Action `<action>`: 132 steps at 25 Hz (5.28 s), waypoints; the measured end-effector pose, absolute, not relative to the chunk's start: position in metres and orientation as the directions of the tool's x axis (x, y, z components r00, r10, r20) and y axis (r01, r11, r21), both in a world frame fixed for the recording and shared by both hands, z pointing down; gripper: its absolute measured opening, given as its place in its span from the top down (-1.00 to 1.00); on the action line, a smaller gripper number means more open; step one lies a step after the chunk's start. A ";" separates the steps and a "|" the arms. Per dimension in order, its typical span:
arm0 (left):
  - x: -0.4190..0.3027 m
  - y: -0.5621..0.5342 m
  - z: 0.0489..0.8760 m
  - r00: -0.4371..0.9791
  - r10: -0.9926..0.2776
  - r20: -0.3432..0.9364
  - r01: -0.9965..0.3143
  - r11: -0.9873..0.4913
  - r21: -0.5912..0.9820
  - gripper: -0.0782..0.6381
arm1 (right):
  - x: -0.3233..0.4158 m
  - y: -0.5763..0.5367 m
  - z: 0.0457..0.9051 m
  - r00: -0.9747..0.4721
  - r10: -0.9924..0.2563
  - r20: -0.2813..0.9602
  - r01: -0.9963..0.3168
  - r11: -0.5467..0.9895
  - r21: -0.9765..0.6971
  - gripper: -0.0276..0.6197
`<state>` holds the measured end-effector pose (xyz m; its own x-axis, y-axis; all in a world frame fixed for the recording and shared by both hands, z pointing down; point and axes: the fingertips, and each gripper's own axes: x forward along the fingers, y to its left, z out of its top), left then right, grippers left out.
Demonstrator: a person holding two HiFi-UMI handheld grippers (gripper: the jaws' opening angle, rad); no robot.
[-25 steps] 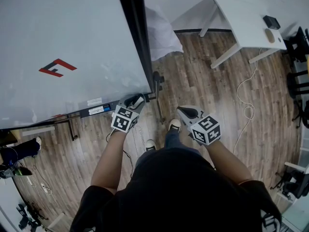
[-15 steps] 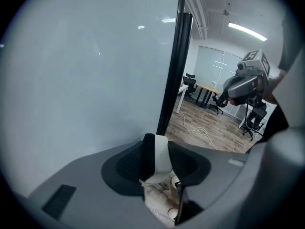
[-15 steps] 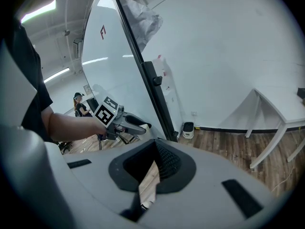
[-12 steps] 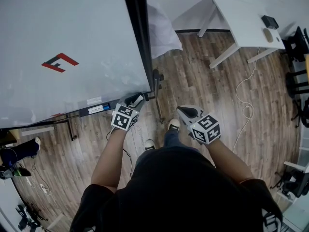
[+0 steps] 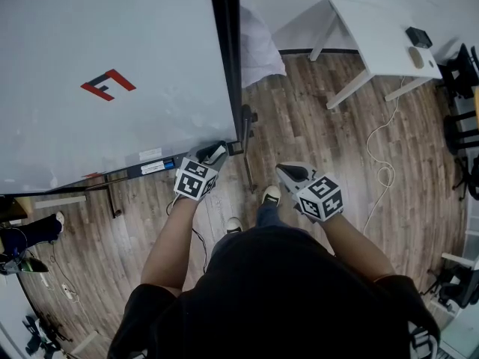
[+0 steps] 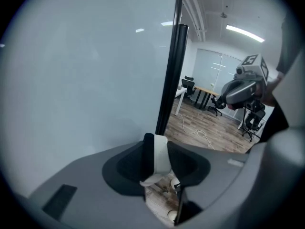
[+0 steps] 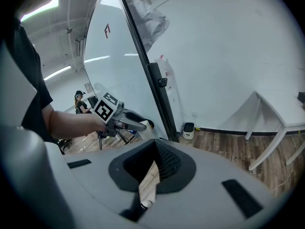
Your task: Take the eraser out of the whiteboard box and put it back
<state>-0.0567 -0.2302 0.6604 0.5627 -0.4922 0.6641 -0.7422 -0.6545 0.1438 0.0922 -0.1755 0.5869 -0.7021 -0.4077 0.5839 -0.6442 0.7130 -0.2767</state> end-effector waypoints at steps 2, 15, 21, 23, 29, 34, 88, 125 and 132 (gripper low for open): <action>-0.057 -0.229 0.656 0.565 -0.493 0.661 -0.738 -0.660 0.138 0.34 | 0.090 -0.173 0.586 -0.704 -0.406 0.583 -0.641 0.716 -0.277 0.93; -0.063 -0.223 0.624 0.575 -0.524 0.628 -0.736 -0.667 0.117 0.34 | 0.083 -0.164 0.574 -0.704 -0.436 0.560 -0.650 0.714 -0.260 0.93; -0.067 -0.221 0.611 0.585 -0.535 0.609 -0.737 -0.664 0.124 0.34 | 0.081 -0.166 0.563 -0.703 -0.465 0.538 -0.660 0.708 -0.251 0.93; -0.069 -0.220 0.605 0.597 -0.539 0.594 -0.738 -0.660 0.142 0.34 | 0.079 -0.165 0.562 -0.702 -0.469 0.536 -0.662 0.707 -0.248 0.93; -0.078 -0.219 0.587 0.606 -0.559 0.566 -0.743 -0.652 0.152 0.34 | 0.079 -0.164 0.559 -0.696 -0.487 0.529 -0.674 0.696 -0.246 0.93; -0.089 -0.216 0.577 0.606 -0.574 0.551 -0.751 -0.642 0.157 0.35 | 0.080 -0.163 0.554 -0.687 -0.504 0.524 -0.685 0.690 -0.235 0.93; -0.213 -0.125 0.583 0.514 -0.649 0.561 -0.836 -0.525 0.158 0.35 | 0.029 -0.111 0.546 -0.674 -0.509 0.536 -0.682 0.708 -0.185 0.93; -0.121 -0.195 0.559 0.586 -0.627 0.513 -0.781 -0.605 0.152 0.35 | 0.085 -0.134 0.565 -0.650 -0.515 0.559 -0.717 0.660 -0.225 0.93; -0.099 -0.210 0.563 0.603 -0.611 0.513 -0.765 -0.624 0.157 0.35 | 0.100 -0.141 0.571 -0.639 -0.514 0.572 -0.726 0.650 -0.227 0.93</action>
<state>-0.0992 -0.2100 0.5627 0.6031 -0.6106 0.5132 -0.7653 -0.6242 0.1568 0.1002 -0.1409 0.5705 -0.6392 -0.5140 0.5720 -0.7255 0.6497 -0.2269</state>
